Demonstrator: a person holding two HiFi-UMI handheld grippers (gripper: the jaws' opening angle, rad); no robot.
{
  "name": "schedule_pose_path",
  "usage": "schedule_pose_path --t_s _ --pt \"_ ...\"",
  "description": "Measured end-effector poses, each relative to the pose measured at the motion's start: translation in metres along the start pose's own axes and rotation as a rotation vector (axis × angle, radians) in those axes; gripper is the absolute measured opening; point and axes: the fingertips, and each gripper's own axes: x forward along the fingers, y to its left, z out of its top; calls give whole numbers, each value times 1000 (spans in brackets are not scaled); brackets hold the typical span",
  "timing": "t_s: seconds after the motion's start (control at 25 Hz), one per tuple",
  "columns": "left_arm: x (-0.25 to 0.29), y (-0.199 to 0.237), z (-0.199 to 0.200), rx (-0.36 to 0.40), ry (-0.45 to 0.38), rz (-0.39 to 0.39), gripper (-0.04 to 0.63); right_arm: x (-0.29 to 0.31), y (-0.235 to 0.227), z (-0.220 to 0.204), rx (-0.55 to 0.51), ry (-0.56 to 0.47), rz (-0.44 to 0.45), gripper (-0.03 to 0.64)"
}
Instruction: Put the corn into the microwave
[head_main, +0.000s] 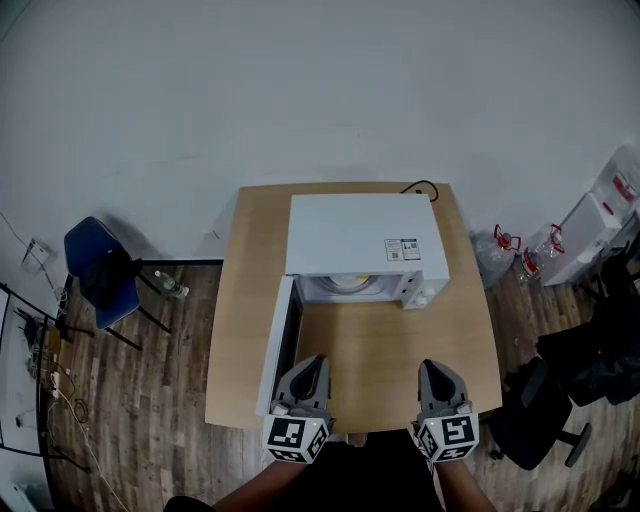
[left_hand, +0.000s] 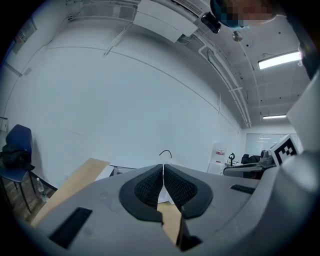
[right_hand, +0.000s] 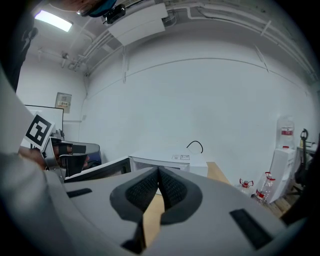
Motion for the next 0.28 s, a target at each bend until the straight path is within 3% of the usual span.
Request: schedule_pose_path --t_s 0.28 --pt "9 6 -2 -27 38 32 17 7 -7 12 -11 -13 -7 60"
